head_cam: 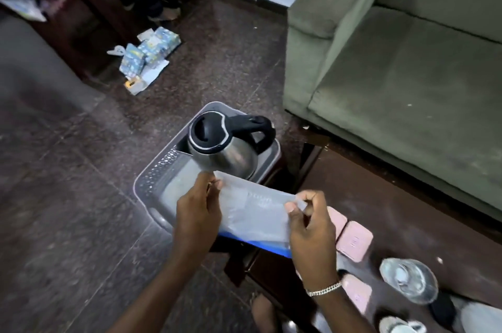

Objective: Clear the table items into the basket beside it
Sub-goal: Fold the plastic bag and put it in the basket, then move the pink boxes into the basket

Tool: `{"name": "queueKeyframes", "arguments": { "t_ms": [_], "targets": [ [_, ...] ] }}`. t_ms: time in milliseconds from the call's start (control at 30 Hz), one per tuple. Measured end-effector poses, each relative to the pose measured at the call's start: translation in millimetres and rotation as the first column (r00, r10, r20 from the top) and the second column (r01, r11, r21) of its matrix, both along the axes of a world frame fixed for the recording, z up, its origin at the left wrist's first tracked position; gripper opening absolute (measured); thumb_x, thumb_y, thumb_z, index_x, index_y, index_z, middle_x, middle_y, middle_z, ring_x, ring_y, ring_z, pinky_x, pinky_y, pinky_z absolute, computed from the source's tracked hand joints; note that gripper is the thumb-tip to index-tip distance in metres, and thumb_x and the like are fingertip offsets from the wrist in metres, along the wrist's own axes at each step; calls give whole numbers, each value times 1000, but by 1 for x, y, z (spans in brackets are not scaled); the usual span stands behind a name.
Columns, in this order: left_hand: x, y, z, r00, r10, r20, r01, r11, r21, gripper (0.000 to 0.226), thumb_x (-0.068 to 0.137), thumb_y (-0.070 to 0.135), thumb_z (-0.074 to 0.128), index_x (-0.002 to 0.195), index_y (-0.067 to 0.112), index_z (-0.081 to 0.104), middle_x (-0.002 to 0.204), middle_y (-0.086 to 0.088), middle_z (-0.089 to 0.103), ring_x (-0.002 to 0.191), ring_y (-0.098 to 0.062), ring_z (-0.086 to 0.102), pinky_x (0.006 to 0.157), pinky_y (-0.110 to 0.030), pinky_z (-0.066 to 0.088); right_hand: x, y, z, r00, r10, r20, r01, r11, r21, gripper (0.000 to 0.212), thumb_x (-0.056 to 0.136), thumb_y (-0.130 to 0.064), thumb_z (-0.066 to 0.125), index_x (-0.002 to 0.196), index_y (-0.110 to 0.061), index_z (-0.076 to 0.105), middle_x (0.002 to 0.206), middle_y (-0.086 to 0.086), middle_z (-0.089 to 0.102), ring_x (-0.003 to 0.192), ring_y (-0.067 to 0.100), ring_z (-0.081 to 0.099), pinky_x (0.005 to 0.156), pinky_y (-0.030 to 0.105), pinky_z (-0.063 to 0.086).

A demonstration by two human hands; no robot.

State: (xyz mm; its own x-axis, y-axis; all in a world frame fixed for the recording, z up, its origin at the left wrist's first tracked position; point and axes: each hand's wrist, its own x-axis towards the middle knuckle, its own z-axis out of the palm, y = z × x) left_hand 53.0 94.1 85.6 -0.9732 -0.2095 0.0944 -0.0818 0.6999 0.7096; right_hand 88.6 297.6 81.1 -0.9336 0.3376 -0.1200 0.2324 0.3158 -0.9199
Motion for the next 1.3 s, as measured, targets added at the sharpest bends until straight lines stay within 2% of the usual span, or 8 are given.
{"name": "queueKeyframes", "arguments": {
  "t_ms": [233, 333, 400, 567, 667, 800, 900, 1300],
  "targets": [
    [-34, -115, -32, 991, 49, 121, -33, 990, -134, 19, 91, 7, 76, 89, 24, 68, 66, 18, 60, 62, -4, 57, 59, -9, 39, -17, -91, -17, 908, 404, 111, -412, 909, 61, 34, 94, -11, 58, 119, -33, 51, 85, 4, 70, 81, 29, 65, 67, 40, 47],
    [-55, -136, -45, 982, 31, 185, 8, 978, -209, 13, 90, 6, 76, 88, 17, 70, 64, 15, 56, 62, -11, 53, 59, -3, 36, -29, -120, -27, 821, 527, 220, -568, 793, 220, 36, 93, -9, 54, 123, -29, 60, 101, 5, 75, 97, 30, 67, 81, 41, 50],
    [-68, -146, -56, 969, 10, 246, 48, 973, -227, 8, 91, 10, 74, 89, 18, 71, 70, 8, 63, 66, -16, 58, 59, -16, 38, -38, -136, -36, 763, 537, 359, -645, 663, 380, 38, 89, -12, 54, 122, -28, 61, 109, 0, 74, 109, 25, 62, 91, 40, 42],
    [-91, -154, -80, 913, -57, 403, 182, 942, -280, 6, 90, 6, 69, 94, 11, 68, 90, -10, 73, 82, -33, 67, 65, -33, 40, -53, -159, -50, 685, 521, 509, -729, 508, 460, 20, 83, -12, 60, 99, -22, 64, 94, 2, 75, 107, 29, 53, 91, 43, 30],
    [-89, -152, -84, 888, -98, 450, 276, 895, -349, 30, 83, 11, 77, 106, 11, 58, 108, -13, 61, 96, -38, 62, 74, -43, 50, -61, -162, -54, 635, 513, 578, -772, 419, 477, 18, 86, -21, 61, 101, -20, 70, 106, 8, 69, 108, 32, 53, 94, 46, 32],
    [-86, -145, -85, 869, -218, 445, 364, 890, -274, 34, 82, 25, 82, 102, 19, 56, 88, -4, 62, 79, -31, 62, 69, -38, 49, -76, -173, -59, 652, 561, 509, -756, 431, 494, 26, 88, -21, 61, 111, -17, 70, 123, 13, 59, 115, 34, 54, 92, 44, 47],
    [-91, -140, -92, 729, -312, 609, 506, 845, -172, 20, 91, 23, 73, 104, 15, 61, 85, -12, 70, 78, -34, 67, 65, -34, 45, -82, -185, -66, 574, 677, 461, -813, 399, 424, 35, 90, -24, 59, 123, -12, 63, 139, 14, 49, 125, 36, 47, 98, 49, 45],
    [-82, -149, -104, 568, -298, 767, 609, 779, -149, 40, 86, 27, 71, 113, 34, 42, 118, -3, 42, 120, -32, 49, 105, -53, 45, -83, -189, -82, 404, 715, 570, -909, 244, 339, 32, 91, -29, 63, 122, -21, 64, 140, 8, 42, 129, 39, 36, 99, 56, 38]
  ]
}}
